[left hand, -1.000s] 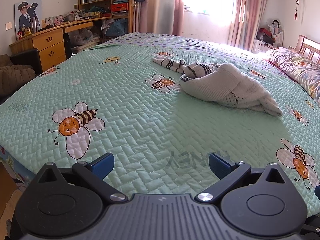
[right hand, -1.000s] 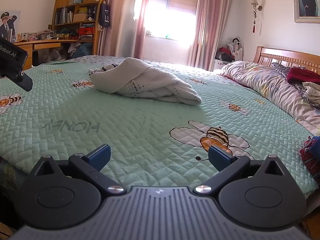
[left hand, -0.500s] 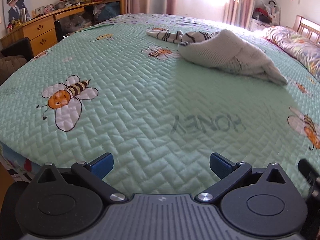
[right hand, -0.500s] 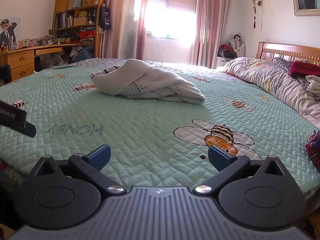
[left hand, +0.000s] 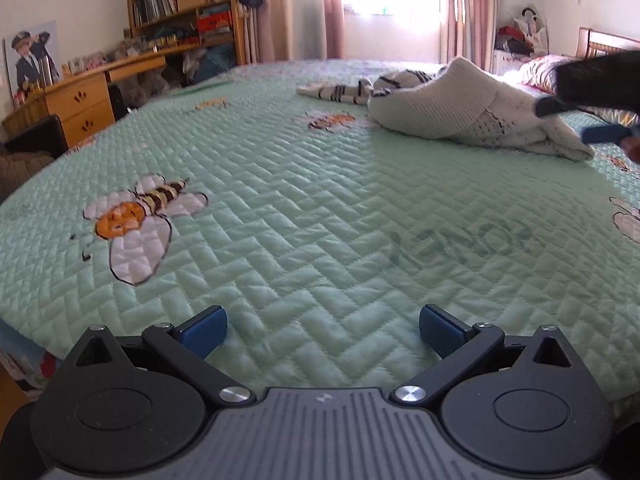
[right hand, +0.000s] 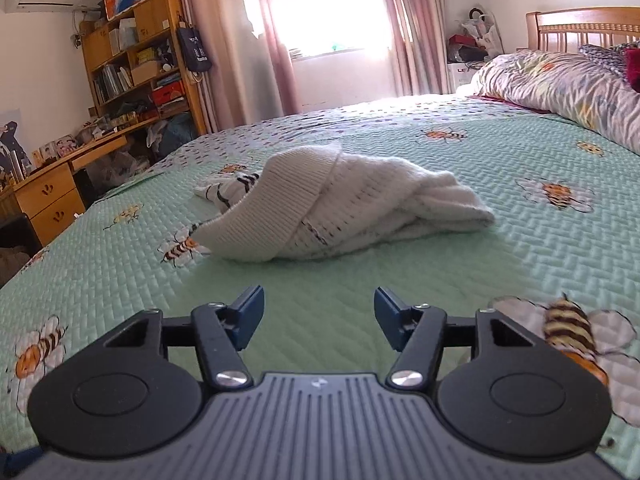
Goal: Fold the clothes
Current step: 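Grasp the white knit edge with the right gripper and lift it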
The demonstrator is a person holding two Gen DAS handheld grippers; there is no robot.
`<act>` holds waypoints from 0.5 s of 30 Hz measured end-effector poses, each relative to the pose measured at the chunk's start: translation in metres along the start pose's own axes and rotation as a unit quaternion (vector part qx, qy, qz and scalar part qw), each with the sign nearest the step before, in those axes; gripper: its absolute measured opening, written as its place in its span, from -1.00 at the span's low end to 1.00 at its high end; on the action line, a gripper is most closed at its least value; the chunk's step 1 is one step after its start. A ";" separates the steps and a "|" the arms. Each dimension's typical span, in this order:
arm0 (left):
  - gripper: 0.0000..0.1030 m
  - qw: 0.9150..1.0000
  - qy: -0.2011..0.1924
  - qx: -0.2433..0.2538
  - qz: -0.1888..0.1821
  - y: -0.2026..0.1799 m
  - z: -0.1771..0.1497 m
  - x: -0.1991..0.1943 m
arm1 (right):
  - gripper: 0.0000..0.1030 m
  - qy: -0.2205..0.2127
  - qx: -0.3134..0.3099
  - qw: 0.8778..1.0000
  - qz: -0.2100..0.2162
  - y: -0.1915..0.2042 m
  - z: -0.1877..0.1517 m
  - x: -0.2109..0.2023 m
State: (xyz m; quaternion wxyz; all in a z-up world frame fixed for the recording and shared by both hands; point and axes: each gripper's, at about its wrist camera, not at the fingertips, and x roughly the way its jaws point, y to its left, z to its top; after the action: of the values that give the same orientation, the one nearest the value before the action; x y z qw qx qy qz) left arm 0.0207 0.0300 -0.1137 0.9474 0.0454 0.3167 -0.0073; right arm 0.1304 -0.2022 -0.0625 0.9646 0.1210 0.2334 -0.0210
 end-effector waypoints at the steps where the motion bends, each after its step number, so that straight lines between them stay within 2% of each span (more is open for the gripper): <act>1: 0.98 1.000 -0.010 0.004 0.000 0.002 -0.001 0.001 | 0.23 -0.003 0.005 1.000 -0.001 0.003 0.006 0.015; 4: 0.98 1.000 -0.029 0.003 -0.004 0.006 0.001 0.007 | 0.24 -0.004 0.042 0.999 -0.006 0.003 0.027 0.063; 8: 0.99 1.000 -0.024 -0.004 -0.019 0.008 0.007 0.020 | 0.25 -0.006 0.103 0.994 -0.023 -0.001 0.046 0.118; 12: 0.99 0.999 -0.028 0.008 -0.033 0.004 0.009 0.026 | 0.20 0.022 0.133 0.990 -0.031 0.005 0.049 0.162; 14: 0.99 0.999 -0.027 0.007 -0.038 0.006 0.009 0.027 | -0.07 0.033 0.130 0.990 -0.046 0.010 0.046 0.173; 15: 0.99 0.999 -0.026 0.005 -0.039 0.006 0.009 0.028 | -0.44 0.029 0.132 0.990 -0.042 0.010 0.044 0.167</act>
State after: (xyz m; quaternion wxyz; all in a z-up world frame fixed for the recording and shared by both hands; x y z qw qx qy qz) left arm 0.0488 0.0358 -0.1228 0.9540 0.0378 0.2936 -0.0475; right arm 0.2999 -0.2002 -0.0985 0.9311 0.2380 0.2618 -0.0888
